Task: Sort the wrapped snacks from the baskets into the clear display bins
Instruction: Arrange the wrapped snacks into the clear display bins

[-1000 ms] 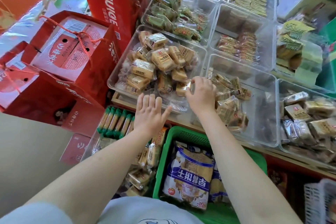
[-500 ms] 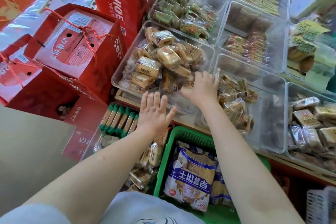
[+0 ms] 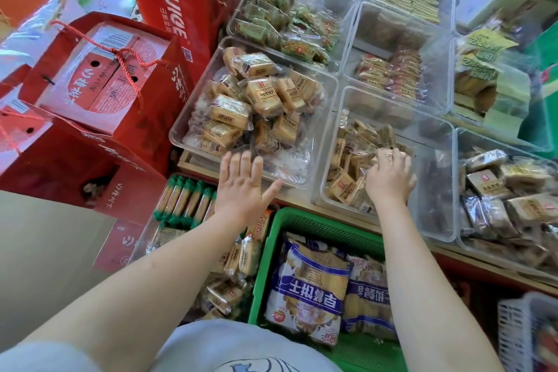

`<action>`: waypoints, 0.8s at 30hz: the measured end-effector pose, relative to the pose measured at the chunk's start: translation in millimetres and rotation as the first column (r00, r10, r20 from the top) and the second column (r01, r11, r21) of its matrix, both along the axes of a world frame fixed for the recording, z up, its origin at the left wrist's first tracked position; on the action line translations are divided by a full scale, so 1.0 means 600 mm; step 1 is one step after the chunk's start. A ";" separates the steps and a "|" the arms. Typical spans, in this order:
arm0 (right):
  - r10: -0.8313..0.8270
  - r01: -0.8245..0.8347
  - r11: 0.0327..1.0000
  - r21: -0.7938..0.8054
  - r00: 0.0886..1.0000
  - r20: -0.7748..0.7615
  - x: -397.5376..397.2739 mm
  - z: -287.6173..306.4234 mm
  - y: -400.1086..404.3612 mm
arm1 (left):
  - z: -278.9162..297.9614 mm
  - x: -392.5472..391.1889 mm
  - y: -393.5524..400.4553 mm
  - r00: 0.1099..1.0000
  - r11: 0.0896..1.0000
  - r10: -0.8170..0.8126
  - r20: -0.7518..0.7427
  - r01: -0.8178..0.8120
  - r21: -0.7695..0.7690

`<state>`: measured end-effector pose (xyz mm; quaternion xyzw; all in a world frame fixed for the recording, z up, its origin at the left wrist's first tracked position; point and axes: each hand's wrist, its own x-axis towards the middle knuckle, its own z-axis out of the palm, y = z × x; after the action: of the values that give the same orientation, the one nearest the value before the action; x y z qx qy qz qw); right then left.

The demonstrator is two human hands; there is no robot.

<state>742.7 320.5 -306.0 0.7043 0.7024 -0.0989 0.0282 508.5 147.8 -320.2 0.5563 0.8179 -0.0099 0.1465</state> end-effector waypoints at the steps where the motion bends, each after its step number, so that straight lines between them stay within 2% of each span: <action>1: -0.001 0.002 1.000 -0.014 1.000 0.019 -0.005 0.002 0.004 | 0.000 0.000 0.000 1.000 1.000 0.001 -0.001 -0.001 0.003; 4: 0.049 -0.048 0.997 0.065 0.999 -0.012 -0.048 0.020 0.007 | 0.001 0.000 0.001 1.000 1.000 -0.003 0.005 0.003 0.018; 6: 0.159 -0.139 0.977 0.162 0.979 -0.124 -0.097 0.030 -0.003 | 0.002 0.000 0.001 1.000 1.000 0.001 0.013 -0.002 0.026; 8: 0.305 -0.260 0.948 0.184 0.910 -0.281 -0.153 0.034 -0.016 | 0.001 -0.001 0.001 1.000 1.000 0.002 0.008 -0.002 0.025; 10: 0.376 -0.346 0.926 0.150 0.824 -0.423 -0.204 0.032 -0.023 | -0.001 -0.001 0.001 1.000 1.000 -0.003 -0.001 0.003 0.026; 12: 0.367 -0.367 0.925 0.100 0.791 -0.489 -0.245 0.026 -0.019 | -0.004 -0.001 0.001 1.000 0.999 -0.004 -0.005 0.004 0.036; 16: 0.237 -0.294 0.956 -0.021 0.809 -0.537 -0.293 0.003 0.012 | -0.006 -0.002 0.002 1.000 0.999 -0.009 -0.004 0.009 0.051; 21: 0.165 -0.218 0.976 -0.005 0.756 -0.633 -0.304 -0.003 0.027 | -0.005 -0.003 0.002 1.000 0.997 -0.013 -0.001 0.013 0.071; 24: 0.193 -0.196 0.979 0.063 0.769 -0.609 -0.296 0.001 0.024 | -0.006 -0.002 0.002 1.000 0.997 -0.014 -0.009 0.015 0.073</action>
<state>565.3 334.8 -305.2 0.5577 0.7424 -0.3196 -0.1888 507.3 149.2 -323.7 0.5672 0.8143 0.0168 0.1225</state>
